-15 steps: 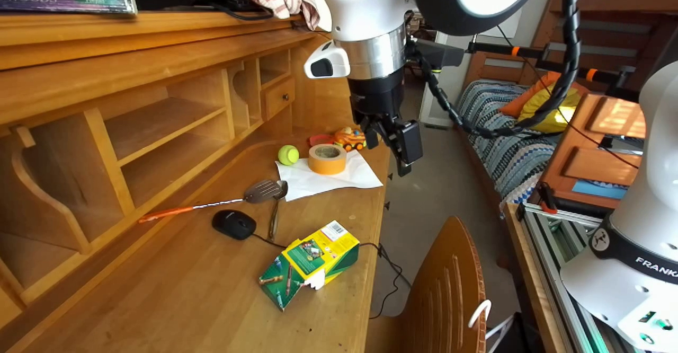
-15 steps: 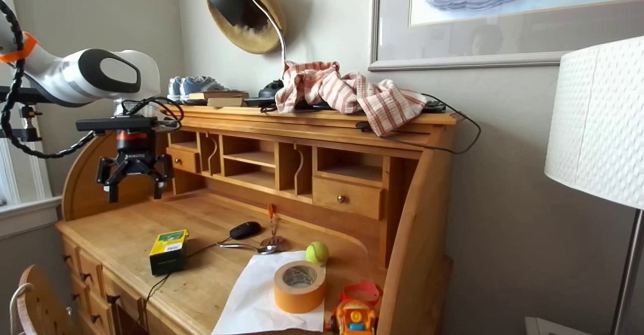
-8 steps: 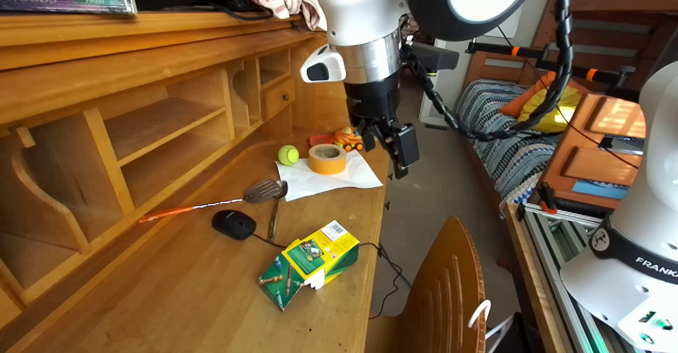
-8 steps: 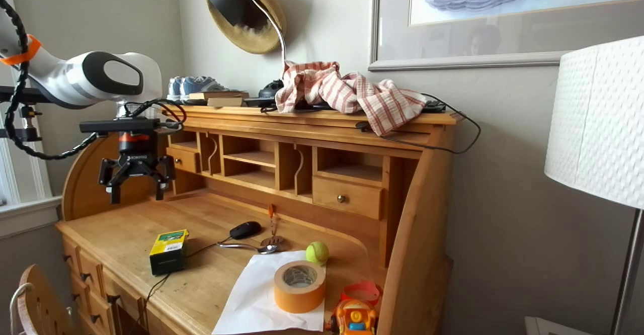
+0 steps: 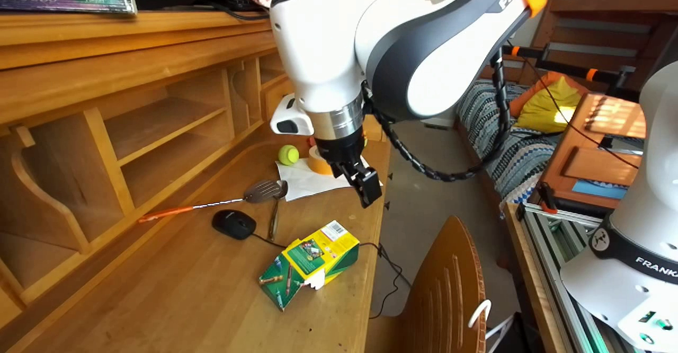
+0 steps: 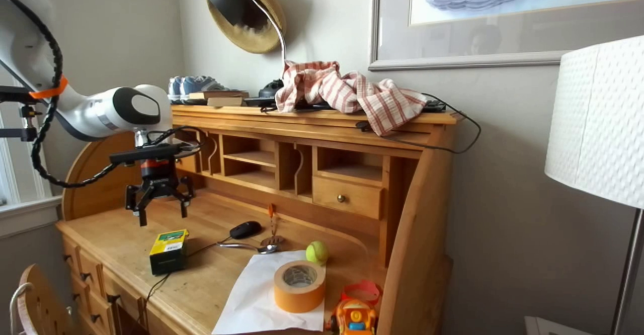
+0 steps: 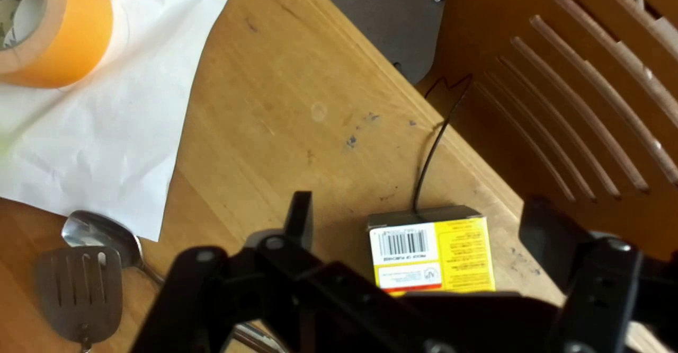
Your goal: Put the box of crayons on top
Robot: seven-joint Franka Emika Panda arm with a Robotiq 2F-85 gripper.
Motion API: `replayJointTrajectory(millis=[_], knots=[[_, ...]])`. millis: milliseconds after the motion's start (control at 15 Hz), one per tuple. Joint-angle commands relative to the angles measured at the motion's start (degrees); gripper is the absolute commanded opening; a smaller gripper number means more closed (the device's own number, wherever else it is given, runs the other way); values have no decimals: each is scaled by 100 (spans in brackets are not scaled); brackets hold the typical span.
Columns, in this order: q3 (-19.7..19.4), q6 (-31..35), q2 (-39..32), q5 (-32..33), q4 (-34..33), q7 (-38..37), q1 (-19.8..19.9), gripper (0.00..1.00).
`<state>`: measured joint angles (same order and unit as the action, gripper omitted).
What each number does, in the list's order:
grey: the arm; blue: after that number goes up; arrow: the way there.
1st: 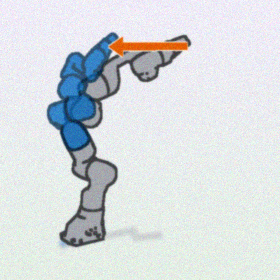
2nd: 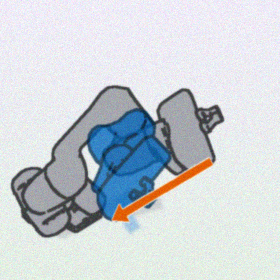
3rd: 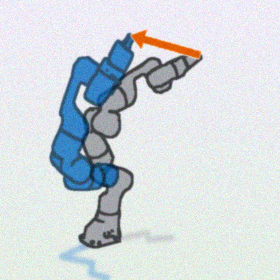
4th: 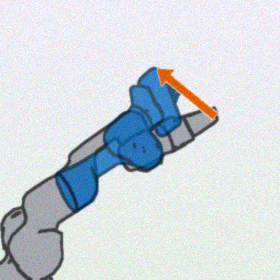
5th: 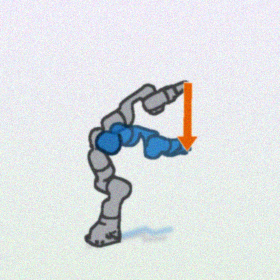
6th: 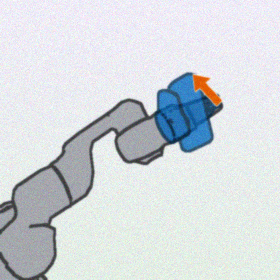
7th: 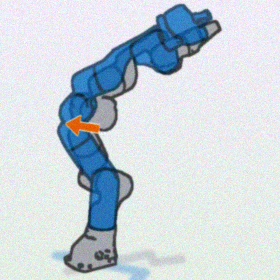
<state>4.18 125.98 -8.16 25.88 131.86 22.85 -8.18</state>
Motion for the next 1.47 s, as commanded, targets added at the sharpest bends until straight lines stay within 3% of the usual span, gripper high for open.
replayJointTrajectory(millis=[0,333,733,1133,1400], knots=[[142,288,-773,273,-514,-613,-84,100],[143,412,-1468,481,-1033,-835,-218,100],[225,330,-1962,203,-1327,-934,-282,100],[372,328,-1762,38,-1216,-914,-322,100],[536,337,-1425,-409,-1006,-986,-284,100]])
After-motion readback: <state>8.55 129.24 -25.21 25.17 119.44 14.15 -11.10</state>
